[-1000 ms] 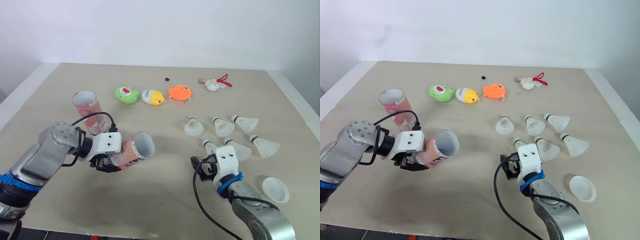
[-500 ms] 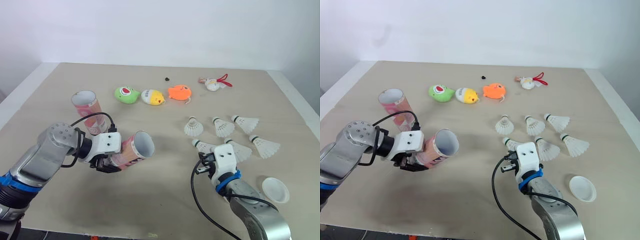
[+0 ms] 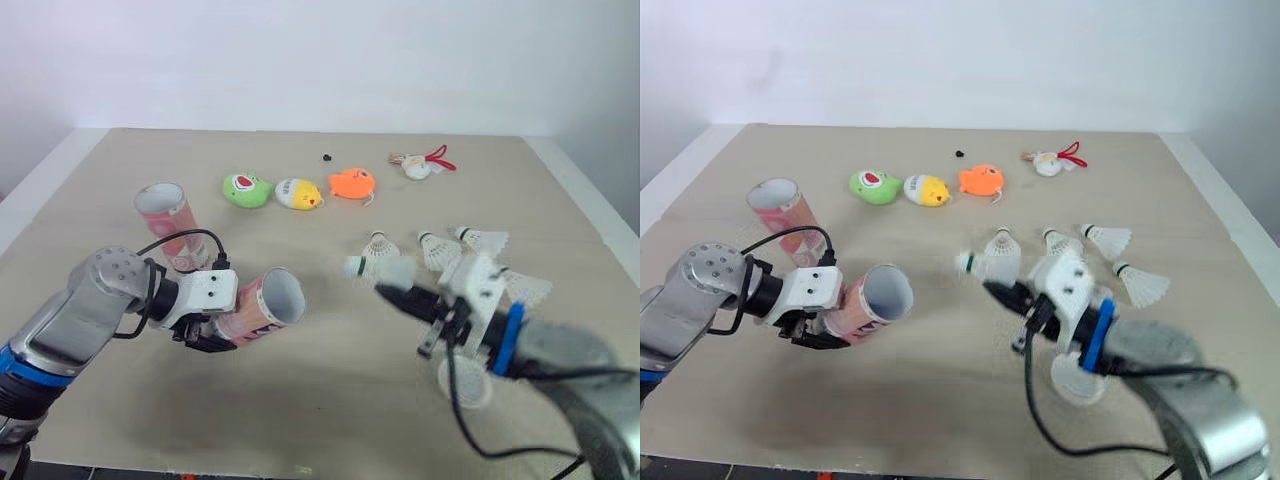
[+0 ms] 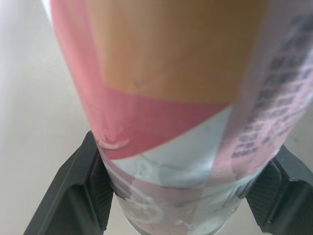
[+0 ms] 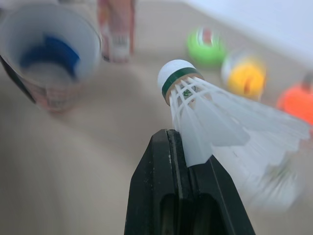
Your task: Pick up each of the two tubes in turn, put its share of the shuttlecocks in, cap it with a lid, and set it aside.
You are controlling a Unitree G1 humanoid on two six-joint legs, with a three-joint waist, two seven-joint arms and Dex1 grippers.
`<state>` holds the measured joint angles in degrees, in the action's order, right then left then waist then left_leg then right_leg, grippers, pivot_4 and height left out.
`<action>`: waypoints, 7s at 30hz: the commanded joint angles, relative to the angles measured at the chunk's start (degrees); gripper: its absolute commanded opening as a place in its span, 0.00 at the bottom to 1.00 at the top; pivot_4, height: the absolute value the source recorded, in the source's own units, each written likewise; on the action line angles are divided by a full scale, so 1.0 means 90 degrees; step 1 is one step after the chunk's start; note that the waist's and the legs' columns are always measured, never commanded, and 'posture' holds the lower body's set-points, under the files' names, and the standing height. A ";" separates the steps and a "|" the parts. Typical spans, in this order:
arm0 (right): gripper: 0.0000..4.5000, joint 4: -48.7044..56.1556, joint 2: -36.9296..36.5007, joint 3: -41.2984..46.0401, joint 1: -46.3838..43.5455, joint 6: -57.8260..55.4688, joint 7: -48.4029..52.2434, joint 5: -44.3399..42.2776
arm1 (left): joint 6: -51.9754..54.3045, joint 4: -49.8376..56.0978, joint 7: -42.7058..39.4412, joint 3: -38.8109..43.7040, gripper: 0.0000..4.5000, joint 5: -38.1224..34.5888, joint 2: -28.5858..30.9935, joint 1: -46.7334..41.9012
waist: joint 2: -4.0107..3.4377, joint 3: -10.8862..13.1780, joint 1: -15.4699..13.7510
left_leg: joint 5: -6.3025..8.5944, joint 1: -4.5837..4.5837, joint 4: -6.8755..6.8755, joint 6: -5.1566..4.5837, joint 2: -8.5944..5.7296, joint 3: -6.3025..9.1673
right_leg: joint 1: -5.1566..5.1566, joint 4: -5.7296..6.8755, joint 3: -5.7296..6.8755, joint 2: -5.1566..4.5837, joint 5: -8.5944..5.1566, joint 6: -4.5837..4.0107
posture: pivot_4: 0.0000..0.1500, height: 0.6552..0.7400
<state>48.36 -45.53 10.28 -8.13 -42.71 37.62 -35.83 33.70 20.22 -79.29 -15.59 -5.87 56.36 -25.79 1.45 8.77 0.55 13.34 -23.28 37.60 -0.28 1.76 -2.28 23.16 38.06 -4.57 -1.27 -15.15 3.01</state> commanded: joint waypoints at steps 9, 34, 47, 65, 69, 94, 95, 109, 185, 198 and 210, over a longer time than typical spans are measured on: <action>0.01 -0.0238 -0.0879 -0.1053 -0.1406 0.0913 0.1186 0.0633 | -0.0004 -0.0151 -0.0303 -0.0563 0.65 -0.0036 -0.0013 -0.0169 | 0.0005 -0.0001 -0.0001 | 0.0014 -0.0012 -0.0007 -0.0007 -0.0010 0.0013 | 0.0001 0.0000 0.0015 -0.0017 -0.0004 -0.0029 | 1.00 1.00; 0.42 -0.1435 0.0178 -0.2856 -0.2453 0.1540 0.2064 0.1553 | 0.0086 -0.0176 -0.0269 -0.0693 0.65 -0.0007 -0.0169 -0.0311 | 0.0005 -0.0001 -0.0046 | 0.0013 -0.0010 0.0016 -0.0007 -0.0009 0.0013 | -0.0005 0.0003 0.0013 -0.0020 0.0008 -0.0022 | 1.00 1.00; 0.95 -0.1306 -0.0056 -0.0450 -0.1378 -0.0296 0.1933 -0.1154 | -0.0032 -0.0297 -0.0218 -0.0684 0.65 0.0036 -0.0243 -0.0193 | 0.0005 -0.0002 -0.0113 | 0.0017 -0.0011 0.0017 -0.0012 -0.0010 0.0017 | -0.0013 0.0001 0.0016 -0.0029 0.0006 -0.0019 | 1.00 1.00; 0.95 -0.2108 0.1869 -0.1460 -0.0767 -0.0940 -0.2314 0.1397 | -0.0159 -0.0327 -0.0171 -0.0561 0.65 0.0032 -0.0166 0.0010 | -0.0025 -0.0036 -0.0086 | 0.0007 0.0005 0.0022 -0.0011 -0.0009 -0.0006 | -0.0009 0.0004 -0.0014 -0.0012 0.0001 0.0001 | 1.00 1.00; 0.95 -0.2411 0.1992 -0.1553 -0.1024 -0.0908 -0.2444 0.1644 | -0.0041 -0.0245 -0.0194 -0.0535 0.65 -0.0014 -0.0142 -0.0043 | -0.0025 -0.0036 -0.0084 | 0.0008 0.0001 0.0019 -0.0011 -0.0010 -0.0007 | -0.0005 0.0004 -0.0014 -0.0011 0.0015 -0.0002 | 1.00 1.00; 0.84 -0.4620 0.3286 -0.1918 -0.2403 -0.0487 -0.3354 0.3377 | 0.0311 0.0021 -0.0110 -0.0477 0.65 -0.0085 -0.0087 -0.0029 | -0.0026 -0.0035 0.0052 | 0.0008 -0.0008 0.0011 -0.0011 -0.0013 -0.0005 | 0.0006 0.0005 -0.0014 -0.0010 0.0022 -0.0012 | 1.00 1.00; 0.78 -0.4695 0.3335 -0.1896 -0.2442 -0.0430 -0.3399 0.3430 | 0.0314 0.0028 -0.0103 -0.0476 0.65 -0.0084 -0.0090 -0.0021 | -0.0026 -0.0035 0.0061 | 0.0008 -0.0007 0.0011 -0.0011 -0.0013 -0.0005 | 0.0006 0.0004 -0.0014 -0.0010 0.0023 -0.0012 | 1.00 1.00; 0.01 -0.4231 0.3492 -0.1844 -0.2242 -0.0087 -0.2746 0.3238 | 0.0203 -0.0018 0.0000 -0.0466 0.65 -0.0069 -0.0134 0.0123 | -0.0027 -0.0034 0.0073 | 0.0008 -0.0007 0.0010 -0.0011 -0.0013 -0.0001 | 0.0003 0.0004 -0.0013 -0.0014 0.0022 -0.0012 | 1.00 1.00; 0.99 -0.0052 0.0035 0.2608 0.3073 -0.0675 0.1155 -0.1515 | -0.0212 -0.0216 0.0000 -0.0340 0.65 -0.0035 -0.0072 0.0463 | -0.0036 -0.0031 0.0057 | 0.0018 0.0000 -0.0002 -0.0018 -0.0016 0.0024 | -0.0024 -0.0003 0.0013 -0.0036 -0.0027 0.0032 | 1.00 1.00; 0.99 -0.1413 0.0530 0.1468 0.2755 0.0276 -0.0200 0.0316 | -0.0180 -0.0349 -0.0070 -0.0549 0.65 0.0050 -0.0368 0.0179 | -0.0044 -0.0040 0.0062 | 0.0002 0.0036 0.0007 -0.0031 -0.0028 0.0000 | -0.0029 -0.0022 -0.0003 -0.0065 -0.0011 0.0014 | 1.00 1.00; 0.99 -0.2183 0.0628 0.1286 0.2143 0.0557 -0.0388 0.0747 | 0.0127 -0.0046 -0.0025 -0.0369 0.65 -0.0045 -0.0188 0.0295 | -0.0049 -0.0042 0.0030 | 0.0017 -0.0003 -0.0003 -0.0043 -0.0050 0.0012 | -0.0031 -0.0027 -0.0002 -0.0070 -0.0022 0.0054 | 1.00 1.00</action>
<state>28.67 -39.71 19.18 11.99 -38.54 33.69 -28.05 33.88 19.70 -79.07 -15.68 -6.19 54.56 -25.01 1.01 8.39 0.81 13.49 -23.30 37.57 -0.67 1.32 -2.17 22.89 37.82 -4.58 -1.89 -15.37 3.54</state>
